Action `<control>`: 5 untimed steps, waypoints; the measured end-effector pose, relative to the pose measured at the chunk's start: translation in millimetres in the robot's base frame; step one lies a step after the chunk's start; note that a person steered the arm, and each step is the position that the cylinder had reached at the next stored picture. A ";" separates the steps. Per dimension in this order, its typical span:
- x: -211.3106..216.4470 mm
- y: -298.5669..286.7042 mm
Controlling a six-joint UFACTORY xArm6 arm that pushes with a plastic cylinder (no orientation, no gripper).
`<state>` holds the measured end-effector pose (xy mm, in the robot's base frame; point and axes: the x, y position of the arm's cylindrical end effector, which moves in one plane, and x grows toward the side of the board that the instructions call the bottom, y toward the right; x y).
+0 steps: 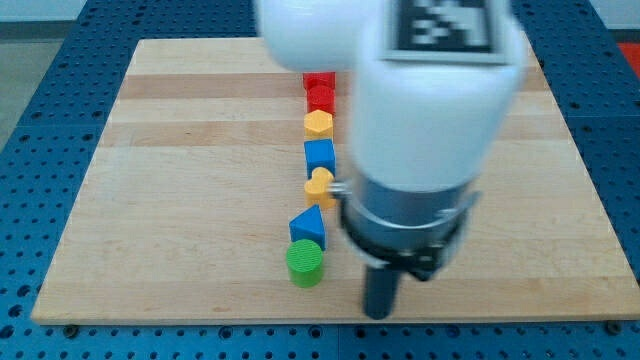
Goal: Move your arm towards the up
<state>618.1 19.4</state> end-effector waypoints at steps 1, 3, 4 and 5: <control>0.8 -60.9; -80.8 -131.8; -143.2 -139.6; -204.4 -141.3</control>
<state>413.7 -121.9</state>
